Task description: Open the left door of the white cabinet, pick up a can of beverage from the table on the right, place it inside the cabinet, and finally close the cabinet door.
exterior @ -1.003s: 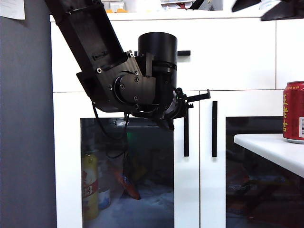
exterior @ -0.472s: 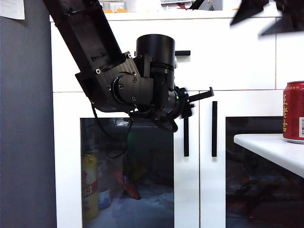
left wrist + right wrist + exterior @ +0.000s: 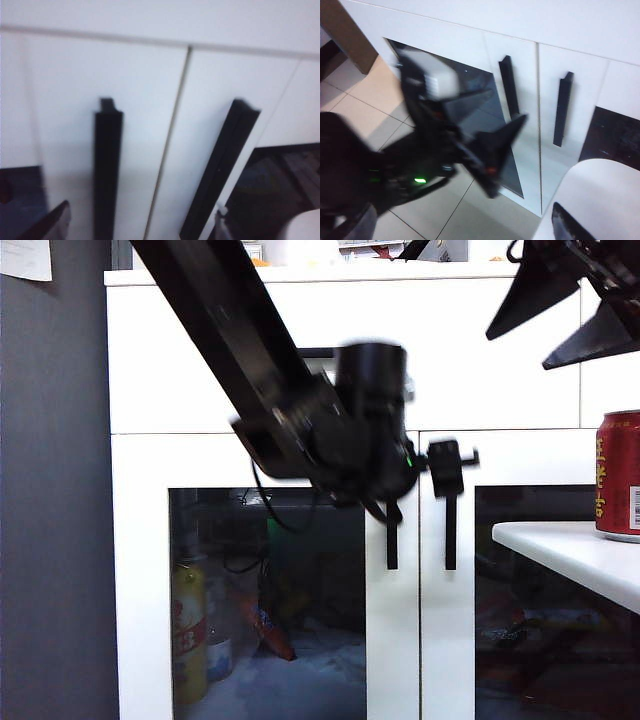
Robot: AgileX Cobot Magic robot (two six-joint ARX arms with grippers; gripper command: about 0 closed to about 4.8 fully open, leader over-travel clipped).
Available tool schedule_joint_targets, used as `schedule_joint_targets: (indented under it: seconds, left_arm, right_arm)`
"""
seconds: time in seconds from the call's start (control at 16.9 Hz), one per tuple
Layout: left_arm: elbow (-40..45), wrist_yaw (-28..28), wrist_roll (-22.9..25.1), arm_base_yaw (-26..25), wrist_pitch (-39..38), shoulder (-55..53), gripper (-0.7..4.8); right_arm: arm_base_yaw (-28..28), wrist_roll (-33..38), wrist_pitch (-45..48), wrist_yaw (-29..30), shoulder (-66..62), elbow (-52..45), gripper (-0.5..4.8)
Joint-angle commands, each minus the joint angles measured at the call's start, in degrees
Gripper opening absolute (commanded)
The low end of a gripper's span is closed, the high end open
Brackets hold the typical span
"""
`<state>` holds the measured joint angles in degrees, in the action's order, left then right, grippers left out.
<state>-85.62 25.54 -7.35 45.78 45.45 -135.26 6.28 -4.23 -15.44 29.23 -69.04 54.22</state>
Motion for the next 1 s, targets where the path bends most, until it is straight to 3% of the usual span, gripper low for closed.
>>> schedule_joint_targets:
  seconds: [0.06, 0.35, 0.47, 0.53, 0.59, 0.65, 0.71, 1.0]
  left_arm:
    - [-3.65, 0.04, 0.52, -0.04, 0.48, -3.1, 3.72]
    - [-8.04, 1.88, 0.59, -0.57, 0.94, -5.88, 3.71]
    - [-11.54, 3.26, 3.04, -1.6, 0.42, -7.89, 3.69]
    - [-11.8, 4.59, 3.02, -1.77, 0.39, -7.93, 3.34]
    - [-11.89, 6.82, 2.99, -1.77, 0.44, -7.91, 2.41]
    - [-11.91, 8.2, 2.86, -1.73, 0.46, -7.89, 0.6]
    - [-11.91, 8.37, 2.86, -1.53, 0.46, -7.89, 0.12]
    - [-11.91, 7.67, 2.84, -0.79, 0.74, -7.89, -0.06]
  right_arm:
    - [0.17, -0.33, 0.7, 0.5, 0.28, 0.2, 4.71]
    - [0.17, -0.35, 0.72, 0.48, 0.28, 0.2, 4.71]
    - [0.17, -0.35, 0.72, 0.48, 0.28, 0.2, 4.71]
    - [0.17, -0.35, 0.7, 0.48, 0.28, 0.2, 4.71]
    - [0.17, -0.37, 0.7, 0.48, 0.26, 0.2, 4.71]
    - [0.17, -0.55, 0.7, 0.44, 0.26, 0.2, 4.71]
    - [0.17, -0.55, 0.68, 0.44, 0.26, 0.2, 4.71]
    - [0.17, -0.79, 0.74, 0.24, 0.26, 0.2, 4.71]
